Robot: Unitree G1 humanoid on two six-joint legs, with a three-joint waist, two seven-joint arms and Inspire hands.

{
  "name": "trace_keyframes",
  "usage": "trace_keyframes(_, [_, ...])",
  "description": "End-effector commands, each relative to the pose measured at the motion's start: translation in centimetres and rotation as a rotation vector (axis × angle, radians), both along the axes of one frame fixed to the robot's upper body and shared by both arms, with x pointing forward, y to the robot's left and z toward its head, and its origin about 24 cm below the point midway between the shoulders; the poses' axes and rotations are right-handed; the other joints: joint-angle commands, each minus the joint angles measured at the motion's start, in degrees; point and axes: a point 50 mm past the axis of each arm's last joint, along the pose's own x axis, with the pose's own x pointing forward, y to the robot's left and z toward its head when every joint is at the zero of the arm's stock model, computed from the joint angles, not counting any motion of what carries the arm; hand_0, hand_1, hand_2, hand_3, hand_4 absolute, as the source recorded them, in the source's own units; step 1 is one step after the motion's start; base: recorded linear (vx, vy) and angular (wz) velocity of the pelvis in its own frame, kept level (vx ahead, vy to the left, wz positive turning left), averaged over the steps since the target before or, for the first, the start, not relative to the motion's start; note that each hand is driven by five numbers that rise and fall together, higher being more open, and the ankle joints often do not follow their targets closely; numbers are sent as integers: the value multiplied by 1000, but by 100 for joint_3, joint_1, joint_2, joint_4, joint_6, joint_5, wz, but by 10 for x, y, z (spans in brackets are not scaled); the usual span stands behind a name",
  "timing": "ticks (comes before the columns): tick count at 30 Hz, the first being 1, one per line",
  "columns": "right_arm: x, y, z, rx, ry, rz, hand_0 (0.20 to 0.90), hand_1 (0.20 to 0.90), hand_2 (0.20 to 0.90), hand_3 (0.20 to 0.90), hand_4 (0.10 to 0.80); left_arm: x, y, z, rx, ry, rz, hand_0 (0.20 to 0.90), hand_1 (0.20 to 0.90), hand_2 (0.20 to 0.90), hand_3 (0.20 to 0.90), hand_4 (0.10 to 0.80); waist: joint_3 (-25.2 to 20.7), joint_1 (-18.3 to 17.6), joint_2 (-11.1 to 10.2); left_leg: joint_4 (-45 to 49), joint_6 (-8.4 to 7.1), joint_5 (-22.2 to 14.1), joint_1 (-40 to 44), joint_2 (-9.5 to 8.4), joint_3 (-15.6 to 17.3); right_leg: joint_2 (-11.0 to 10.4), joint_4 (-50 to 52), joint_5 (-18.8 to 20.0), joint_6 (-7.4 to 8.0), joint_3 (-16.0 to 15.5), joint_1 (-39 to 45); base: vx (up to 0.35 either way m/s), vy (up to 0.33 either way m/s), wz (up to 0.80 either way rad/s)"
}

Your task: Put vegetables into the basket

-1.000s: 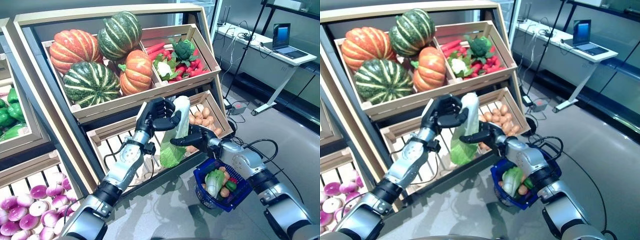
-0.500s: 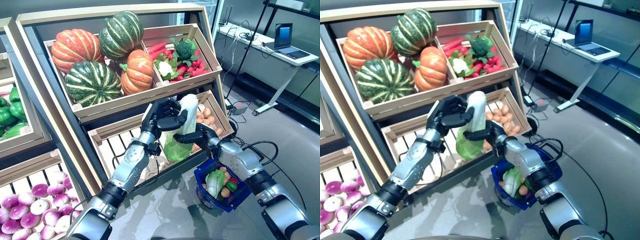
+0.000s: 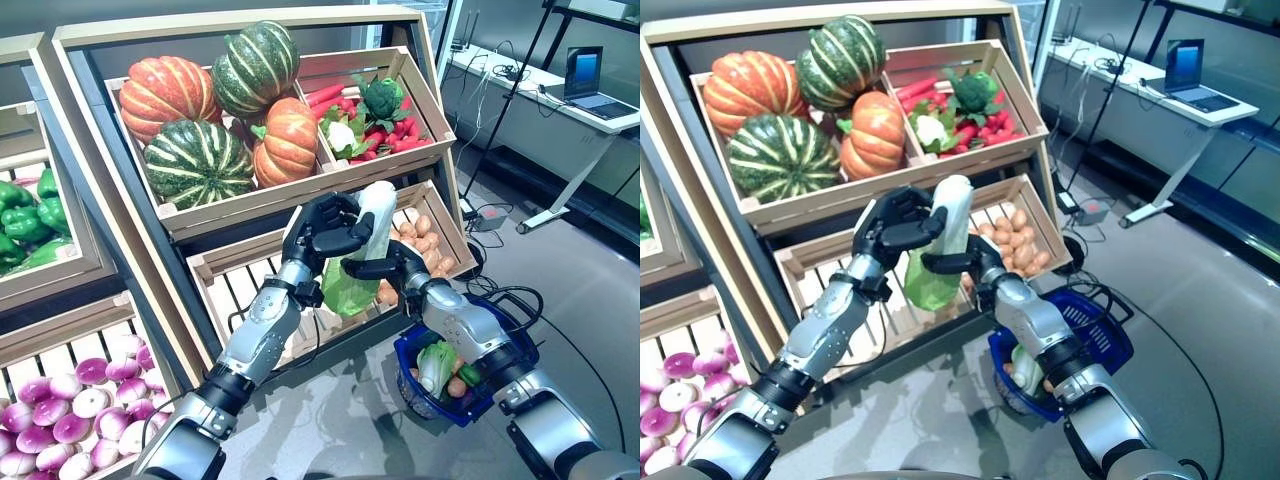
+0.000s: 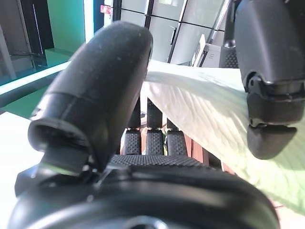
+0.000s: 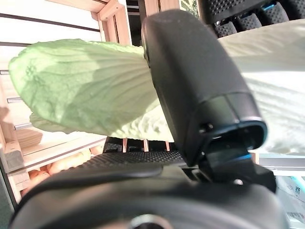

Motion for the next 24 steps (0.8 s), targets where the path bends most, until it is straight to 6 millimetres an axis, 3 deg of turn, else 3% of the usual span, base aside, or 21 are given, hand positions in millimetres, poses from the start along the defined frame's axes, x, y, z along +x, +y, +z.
trace_keyframes(1, [29, 6, 69, 113, -275, -36, 300, 300, 300, 300, 400, -8, -34, 64, -69, -285, -170, 300, 300, 300, 300, 400, -268, 89, -71, -83, 113, -71, -150, -96, -22, -88, 74, -23, -267, 266, -2, 0, 0, 0])
trace_keyframes(2, [29, 3, 67, 99, -273, -39, 300, 300, 300, 300, 400, -6, -31, 61, -40, -277, -153, 900, 900, 900, 900, 800, -274, 85, -69, -83, 113, -76, -151, -97, -24, -85, 66, -25, -268, 271, -4, 0, 0, 0])
trace_keyframes(10, [24, -34, 46, 64, -214, -95, 300, 300, 300, 300, 400, 2, -1, 39, 102, -212, -49, 900, 900, 900, 900, 800, -318, 43, -61, -83, 107, -74, -143, -65, 47, -66, 37, -8, -258, 290, -26, 0, 0, 0])
trace_keyframes(12, [16, -59, 31, 60, -180, -130, 300, 300, 300, 300, 400, 2, 20, 27, 154, -178, 10, 900, 900, 900, 900, 800, -324, 33, -58, -83, 107, -61, -139, -49, 84, -67, 36, 5, -254, 275, -38, 3, 0, -2])
trace_keyframes(15, [7, -80, 19, 51, -154, -177, 300, 300, 300, 300, 400, -1, 39, 13, 190, -135, 60, 900, 900, 900, 900, 800, -320, 32, -61, -83, 101, -45, -147, -41, 105, -67, 37, 24, -242, 275, -59, 0, -6, -7])
trace_keyframes(17, [3, -91, 15, 49, -142, -213, 300, 300, 300, 300, 400, -3, 50, 6, 212, -118, 86, 900, 900, 900, 900, 800, -317, 33, -69, -83, 106, -41, -150, -37, 123, -66, 36, 29, -245, 283, -74, -14, -6, -7])
trace_keyframes(22, [-12, -149, -4, 19, -82, -419, 300, 300, 300, 300, 400, -8, 89, -21, 346, -21, 168, 900, 900, 900, 900, 800, -277, 52, -76, -83, 113, -36, -168, -28, 188, -67, 31, 45, -234, 259, -106, -7, -1, -1])
trace_keyframes(24, [-16, -161, -7, 12, -69, -466, 300, 300, 300, 300, 400, -10, 97, -25, 360, -1, 183, 900, 900, 900, 900, 800, -275, 60, -79, -83, 114, -38, -172, -27, 195, -67, 27, 45, -233, 255, -106, -6, -1, -4])
